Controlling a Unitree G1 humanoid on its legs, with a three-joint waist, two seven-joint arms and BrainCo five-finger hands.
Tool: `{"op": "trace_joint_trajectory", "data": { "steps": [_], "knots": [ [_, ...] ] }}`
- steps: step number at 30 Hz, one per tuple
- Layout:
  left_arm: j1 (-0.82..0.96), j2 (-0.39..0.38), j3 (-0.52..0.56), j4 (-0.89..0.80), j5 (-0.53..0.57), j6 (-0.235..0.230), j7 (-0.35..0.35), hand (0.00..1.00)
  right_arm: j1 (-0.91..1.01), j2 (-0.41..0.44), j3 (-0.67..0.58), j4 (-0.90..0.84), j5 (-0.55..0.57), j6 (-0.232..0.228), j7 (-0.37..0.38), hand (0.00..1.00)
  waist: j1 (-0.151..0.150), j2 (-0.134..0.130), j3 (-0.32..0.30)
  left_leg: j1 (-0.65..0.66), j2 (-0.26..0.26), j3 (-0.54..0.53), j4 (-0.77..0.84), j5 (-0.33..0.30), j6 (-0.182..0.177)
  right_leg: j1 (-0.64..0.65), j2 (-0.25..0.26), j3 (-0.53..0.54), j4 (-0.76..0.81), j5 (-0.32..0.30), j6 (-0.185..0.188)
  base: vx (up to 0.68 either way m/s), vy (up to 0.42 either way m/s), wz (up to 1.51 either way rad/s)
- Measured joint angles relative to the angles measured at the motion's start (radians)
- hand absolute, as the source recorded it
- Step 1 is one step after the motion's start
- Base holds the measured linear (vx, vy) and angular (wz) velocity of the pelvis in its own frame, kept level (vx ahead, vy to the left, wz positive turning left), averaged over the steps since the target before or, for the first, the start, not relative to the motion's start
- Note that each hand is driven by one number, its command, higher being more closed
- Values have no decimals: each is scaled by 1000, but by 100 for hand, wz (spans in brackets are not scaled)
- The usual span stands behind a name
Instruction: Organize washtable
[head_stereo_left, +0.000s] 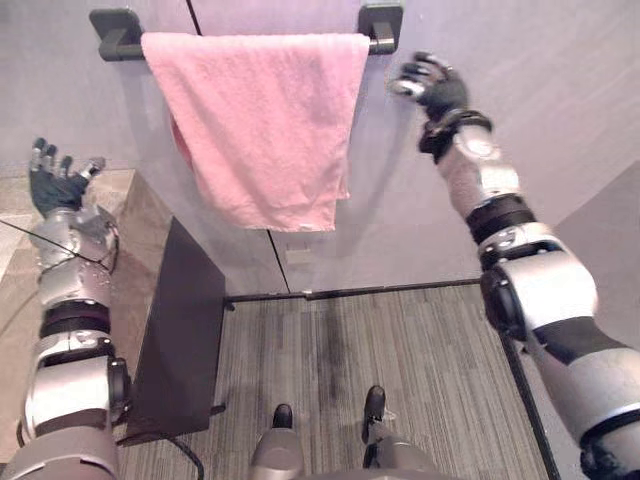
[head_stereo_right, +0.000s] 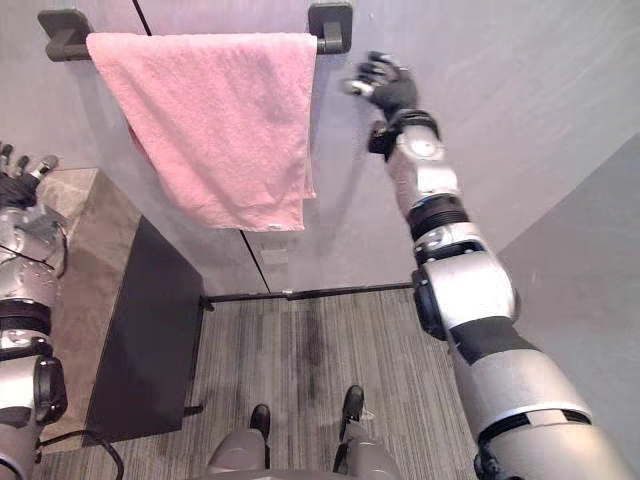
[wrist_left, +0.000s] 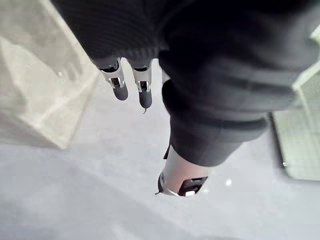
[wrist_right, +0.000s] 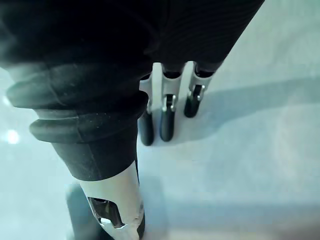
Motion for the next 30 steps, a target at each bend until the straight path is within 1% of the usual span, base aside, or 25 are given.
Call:
{"op": "trace_joint_trajectory", "data": {
  "steps": [1,2,3,6,7,8,10,11,12,13,15,16,18,19,20,21,22,23,24,25,26,27,28,29,30],
  "knots": [
    [0,6,8,-12,0,-6,3,0,6,-15,-26,8,16,3,-9,0,-1,-1,-1,8,0,0,-2,-1,1,7,0,-1,0,-4,-3,-16,54,8],
    [0,22,23,-45,-22,-24,18,0,23,-56,-85,9,61,3,-33,0,-7,-2,-3,22,0,0,-11,-4,6,18,-1,-3,-1,-15,-9,-18,39,2],
    [0,33,35,-65,-34,-34,23,0,27,-80,-111,9,80,3,-48,0,-11,-2,-3,27,0,2,-19,-3,6,20,-1,-3,-2,-20,-4,-20,34,2],
    [1,41,60,-153,-51,-55,58,0,28,-145,-152,3,111,3,-87,0,-15,-2,-5,43,1,3,-26,-4,7,30,1,-2,-4,-22,-6,-6,12,-2],
    [2,41,60,-176,-54,-56,59,0,33,-153,-156,-7,111,2,-92,0,-16,-2,-8,46,2,3,-29,-4,7,31,2,-2,-4,-23,-7,13,8,-4],
    [10,40,57,-226,-57,-59,63,0,56,-161,-155,-56,111,0,-105,0,-20,-3,-20,46,4,3,-32,-4,7,31,4,-2,-4,-24,-8,33,11,-2],
    [35,29,45,-307,-57,-80,77,0,113,-164,-141,-174,110,-13,-105,0,-30,4,-52,47,4,4,-32,-1,2,29,4,-2,-4,-21,-3,56,25,-2],
    [48,28,38,-329,-57,-82,78,0,125,-164,-124,-200,110,-14,-105,0,-35,5,-61,47,3,4,-32,-1,2,29,4,-3,-4,-21,-3,58,36,-2],
    [74,28,20,-372,-56,-82,75,0,147,-165,-93,-250,110,-18,-103,0,-39,7,-73,49,3,6,-32,-1,2,29,4,-3,-4,-21,-3,48,33,-8],
    [118,28,-22,-446,-54,-81,67,0,181,-168,-38,-340,112,-24,-103,0,-39,8,-84,54,2,14,-33,-1,2,31,3,0,-3,-21,-2,56,45,-13],
    [198,29,-74,-573,-51,-78,29,0,234,-183,63,-502,110,-32,-90,0,-42,8,-90,61,1,25,-34,-3,4,33,2,6,-3,-21,-1,41,47,-15],
    [303,28,-98,-707,-48,-75,-21,0,284,-202,170,-665,109,-47,-51,0,-48,9,-94,65,0,31,-34,-5,6,33,3,13,-3,-21,-1,27,45,-15],
    [409,13,-119,-833,-49,-68,-78,0,341,-202,258,-807,108,-69,18,0,-48,10,-105,72,1,42,-37,-6,6,34,3,18,-4,-21,-1,19,40,-11],
    [460,-1,-124,-887,-50,-61,-103,0,374,-202,319,-860,108,-70,53,0,-44,12,-113,79,1,44,-42,-5,6,38,4,19,-4,-21,0,12,31,-4],
    [478,-7,-125,-907,-51,-58,-115,0,387,-201,350,-874,108,-70,72,0,-43,13,-114,84,1,44,-43,-5,6,43,4,19,-4,-22,1,-7,31,1],
    [505,-11,-135,-935,-55,-54,-130,0,410,-201,417,-894,109,-67,104,0,-40,15,-117,94,1,47,-49,-5,6,53,4,17,-5,-27,7,-21,24,4],
    [516,-11,-142,-943,-61,-54,-142,0,420,-201,453,-900,110,-67,122,0,-40,16,-124,96,1,49,-53,-6,7,53,3,16,-5,-32,11,-47,32,6],
    [542,-11,-159,-960,-70,-52,-164,0,430,-200,543,-907,112,-63,163,0,-38,20,-138,95,0,50,-58,-9,10,53,0,10,-5,-39,12,-42,24,5],
    [553,-11,-162,-972,-72,-52,-169,0,430,-200,573,-910,113,-62,177,0,-37,21,-142,94,-1,51,-60,-11,8,53,-1,5,-5,-41,15,-62,19,5],
    [568,-11,-171,-986,-81,-52,-187,0,430,-200,622,-916,127,-60,201,0,-35,26,-148,89,0,54,-68,-12,7,53,1,-2,-6,-55,35,-51,0,3],
    [581,-12,-188,-994,-94,-52,-197,0,430,-201,650,-923,143,-57,217,0,-34,40,-156,85,10,56,-73,-13,13,51,9,-5,-5,-94,90,-43,-34,8],
    [609,-16,-206,-1000,-108,-50,-213,0,433,-203,682,-938,160,-57,230,0,-32,79,-169,76,52,54,-87,-8,29,31,27,-19,82,-95,61,14,-34,15],
    [617,-14,-214,-1001,-109,-47,-220,0,433,-204,697,-944,173,-57,236,0,-37,72,-173,82,46,52,-90,-9,26,32,23,-19,129,-117,32,120,-1,15],
    [636,-24,-224,-1005,-118,-44,-230,0,432,-209,722,-941,188,-56,256,0,-28,61,-190,78,35,51,-93,5,21,46,23,-16,79,-129,25,129,26,8],
    [640,-26,-231,-1001,-127,-40,-230,0,432,-211,726,-935,195,-56,262,0,-15,63,-189,75,37,50,-92,14,14,62,29,-16,38,-104,13,101,22,-4]
  ]
}}
